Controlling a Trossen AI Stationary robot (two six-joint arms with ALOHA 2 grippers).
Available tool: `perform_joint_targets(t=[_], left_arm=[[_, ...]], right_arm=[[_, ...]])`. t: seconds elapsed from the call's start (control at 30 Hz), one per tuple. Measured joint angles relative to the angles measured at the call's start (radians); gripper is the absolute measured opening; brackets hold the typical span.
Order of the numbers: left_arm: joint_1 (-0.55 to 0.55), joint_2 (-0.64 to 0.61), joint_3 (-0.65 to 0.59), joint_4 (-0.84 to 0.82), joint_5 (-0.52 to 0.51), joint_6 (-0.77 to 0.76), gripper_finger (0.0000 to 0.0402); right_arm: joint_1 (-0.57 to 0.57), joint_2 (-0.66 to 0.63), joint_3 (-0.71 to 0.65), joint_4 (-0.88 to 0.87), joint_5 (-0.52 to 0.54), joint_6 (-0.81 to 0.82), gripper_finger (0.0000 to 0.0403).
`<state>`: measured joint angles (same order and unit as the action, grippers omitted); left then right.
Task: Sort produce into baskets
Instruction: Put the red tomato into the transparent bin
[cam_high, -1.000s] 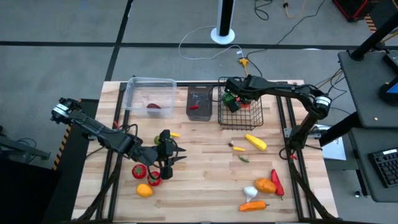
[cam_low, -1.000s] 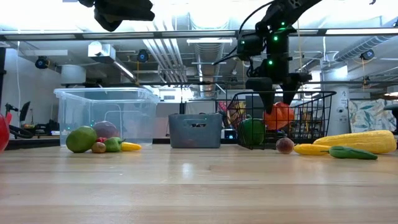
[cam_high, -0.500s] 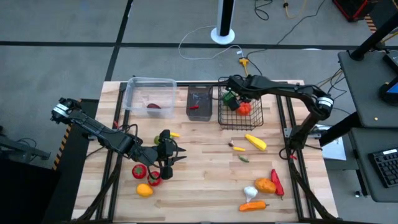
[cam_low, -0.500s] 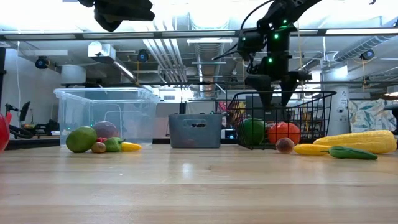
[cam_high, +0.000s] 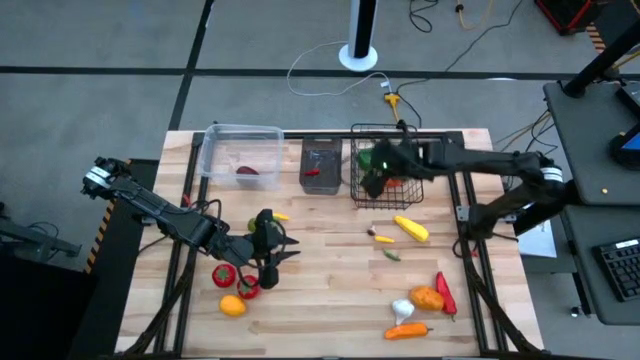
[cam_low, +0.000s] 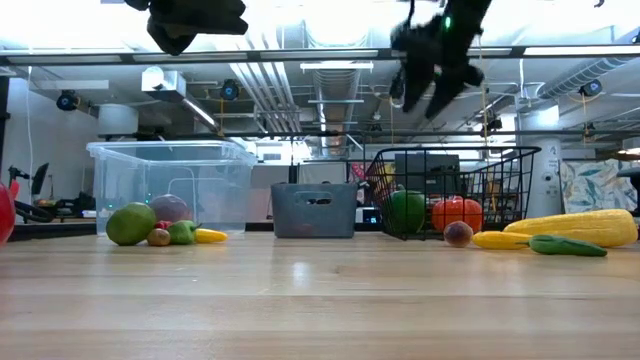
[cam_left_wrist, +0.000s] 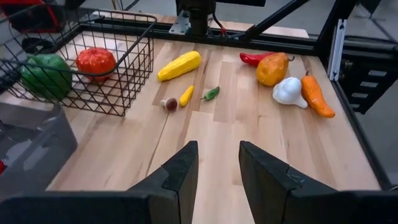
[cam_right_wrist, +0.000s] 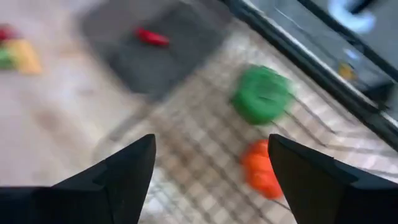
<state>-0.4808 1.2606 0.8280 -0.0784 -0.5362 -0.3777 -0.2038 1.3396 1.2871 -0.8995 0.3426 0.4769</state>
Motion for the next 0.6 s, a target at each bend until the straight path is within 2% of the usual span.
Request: perform_joint_targets(t=[0.1, 0.23, 0.33, 0.6], left_arm=[[0.0, 0.0, 0.0, -0.002, 0.014, -0.051, 0.01], [-0.004, 0.0, 0.0, -0.004, 0.058, -0.116, 0.01], [-0.011, 0.0, 0.0, -0.005, 0.12, -0.174, 0.01], [-0.08, 0.0, 0.01, -0.007, 0.141, -0.307, 0.01]], right_arm=[[0.114, -0.017, -0.001, 0.066, 0.015, 0.0, 0.0293], [0.251, -0.028, -0.001, 0.114, 0.09, -0.018, 0.0285], [0.338, -0.029, -0.002, 0.125, 0.13, -0.02, 0.028], [0.499, -0.017, -0.002, 0.134, 0.157, -0.013, 0.0272]])
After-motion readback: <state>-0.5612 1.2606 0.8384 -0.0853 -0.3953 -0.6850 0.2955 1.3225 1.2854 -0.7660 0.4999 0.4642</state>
